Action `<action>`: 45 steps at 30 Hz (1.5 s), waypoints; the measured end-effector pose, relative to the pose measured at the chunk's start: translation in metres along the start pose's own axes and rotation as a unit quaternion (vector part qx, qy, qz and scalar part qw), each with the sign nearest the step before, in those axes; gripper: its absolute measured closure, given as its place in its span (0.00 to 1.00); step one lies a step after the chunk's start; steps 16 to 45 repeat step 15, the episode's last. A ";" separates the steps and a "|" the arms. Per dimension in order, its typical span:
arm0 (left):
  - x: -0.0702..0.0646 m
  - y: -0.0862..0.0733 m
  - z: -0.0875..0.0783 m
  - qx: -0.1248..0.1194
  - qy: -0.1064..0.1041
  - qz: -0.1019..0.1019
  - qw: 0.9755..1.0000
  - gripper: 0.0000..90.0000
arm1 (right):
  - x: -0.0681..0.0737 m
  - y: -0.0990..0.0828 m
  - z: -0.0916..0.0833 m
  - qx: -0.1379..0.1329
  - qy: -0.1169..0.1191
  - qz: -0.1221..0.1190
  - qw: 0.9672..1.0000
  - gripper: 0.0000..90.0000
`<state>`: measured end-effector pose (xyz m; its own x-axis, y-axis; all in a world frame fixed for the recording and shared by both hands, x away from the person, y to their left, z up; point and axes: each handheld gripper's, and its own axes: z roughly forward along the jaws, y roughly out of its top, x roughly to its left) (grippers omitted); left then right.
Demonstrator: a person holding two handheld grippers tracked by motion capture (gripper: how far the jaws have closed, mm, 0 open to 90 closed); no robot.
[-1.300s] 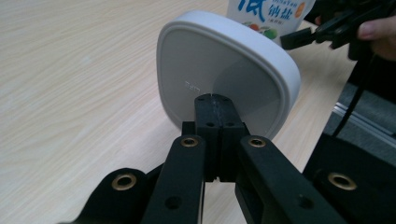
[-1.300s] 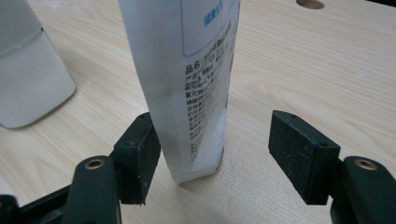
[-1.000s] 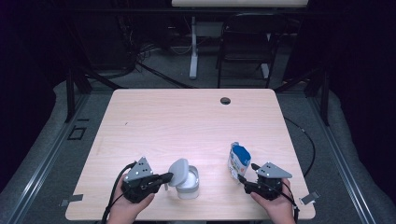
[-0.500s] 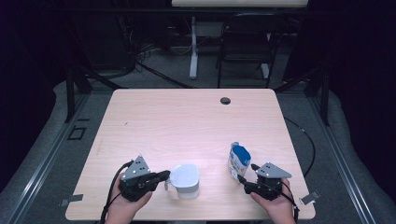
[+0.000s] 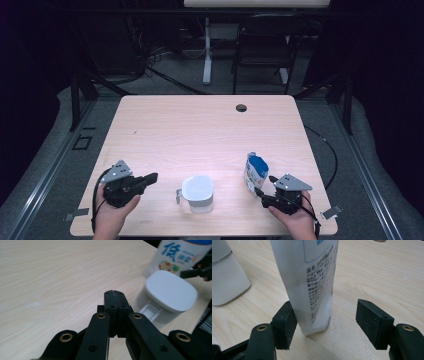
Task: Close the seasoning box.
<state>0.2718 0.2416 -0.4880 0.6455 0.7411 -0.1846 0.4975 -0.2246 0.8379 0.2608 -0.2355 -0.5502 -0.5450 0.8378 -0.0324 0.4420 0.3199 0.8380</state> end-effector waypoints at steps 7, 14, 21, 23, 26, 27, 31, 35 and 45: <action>0.052 -0.027 -0.014 -0.001 0.071 -0.068 0.995 1.00 | -0.001 -0.001 0.000 0.005 0.002 0.002 1.000 0.37; 0.082 -0.051 -0.025 -0.008 0.121 -0.116 0.986 1.00 | -0.003 -0.002 0.000 0.006 0.004 0.005 1.000 0.38; 0.085 -0.054 -0.026 -0.012 0.125 -0.124 0.984 1.00 | -0.003 -0.002 0.000 0.005 0.005 0.005 1.000 0.38; 0.085 -0.054 -0.026 -0.012 0.125 -0.124 0.984 1.00 | -0.003 -0.002 0.000 0.005 0.005 0.005 1.000 0.38; 0.085 -0.054 -0.026 -0.012 0.125 -0.124 0.984 1.00 | -0.003 -0.002 0.000 0.005 0.005 0.005 1.000 0.38; 0.085 -0.054 -0.026 -0.012 0.125 -0.124 0.984 1.00 | -0.003 -0.002 0.000 0.005 0.005 0.005 1.000 0.38; 0.085 -0.054 -0.026 -0.012 0.125 -0.124 0.984 1.00 | -0.003 -0.002 0.000 0.005 0.005 0.005 1.000 0.38; 0.085 -0.054 -0.026 -0.012 0.125 -0.124 0.984 1.00 | -0.003 -0.002 0.000 0.005 0.005 0.005 1.000 0.38; 0.085 -0.054 -0.026 -0.012 0.125 -0.124 0.984 1.00 | -0.003 -0.002 0.000 0.005 0.005 0.005 1.000 0.38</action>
